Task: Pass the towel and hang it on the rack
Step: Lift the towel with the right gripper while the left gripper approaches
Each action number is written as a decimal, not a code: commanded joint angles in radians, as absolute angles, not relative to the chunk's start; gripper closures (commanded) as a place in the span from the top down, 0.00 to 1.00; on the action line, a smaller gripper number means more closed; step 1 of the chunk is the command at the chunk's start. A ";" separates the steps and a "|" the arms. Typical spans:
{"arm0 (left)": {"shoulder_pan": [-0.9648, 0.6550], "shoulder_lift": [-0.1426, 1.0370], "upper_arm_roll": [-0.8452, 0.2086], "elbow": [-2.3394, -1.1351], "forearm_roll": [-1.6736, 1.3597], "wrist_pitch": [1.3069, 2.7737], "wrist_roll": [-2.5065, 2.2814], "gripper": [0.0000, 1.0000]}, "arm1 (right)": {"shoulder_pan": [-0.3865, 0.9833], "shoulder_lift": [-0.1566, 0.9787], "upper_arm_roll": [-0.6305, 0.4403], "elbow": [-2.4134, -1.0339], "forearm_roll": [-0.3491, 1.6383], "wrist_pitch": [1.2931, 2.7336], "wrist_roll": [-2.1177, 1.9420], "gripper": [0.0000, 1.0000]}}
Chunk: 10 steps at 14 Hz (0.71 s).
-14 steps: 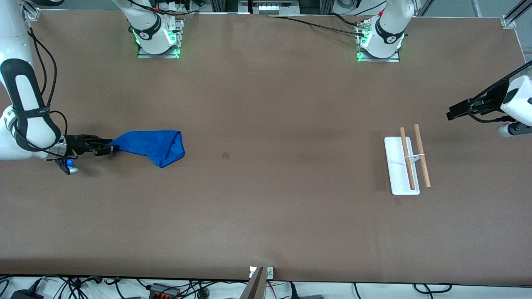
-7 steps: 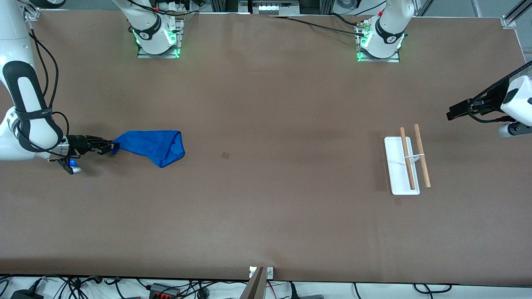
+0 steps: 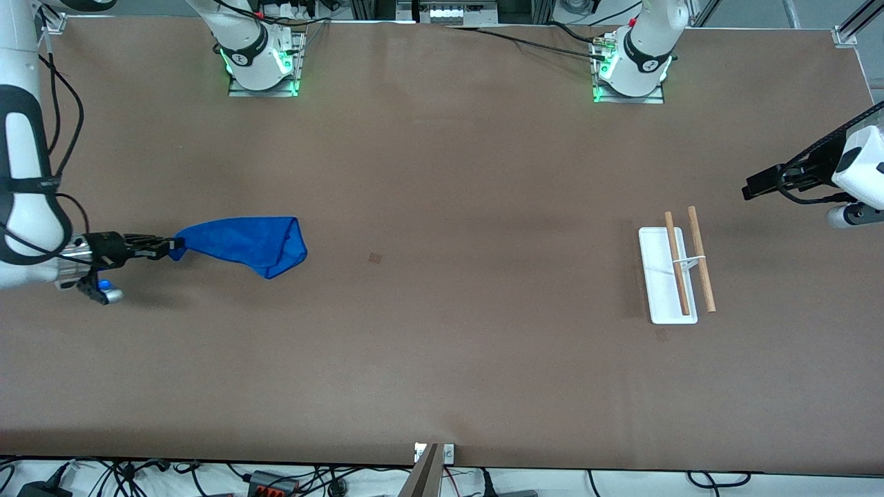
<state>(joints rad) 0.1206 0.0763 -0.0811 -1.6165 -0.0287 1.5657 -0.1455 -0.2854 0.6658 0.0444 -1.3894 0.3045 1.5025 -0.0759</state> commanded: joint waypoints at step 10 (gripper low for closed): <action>0.123 0.089 -0.081 -1.586 -0.032 1.542 -0.143 1.00 | 0.125 0.560 0.048 -1.155 0.259 1.384 -0.034 0.00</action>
<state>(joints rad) 0.1207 0.0764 -0.0806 -1.6164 -0.0287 1.5657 -0.1455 0.0604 0.5875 0.0537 -1.1585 0.2688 1.3994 -0.0431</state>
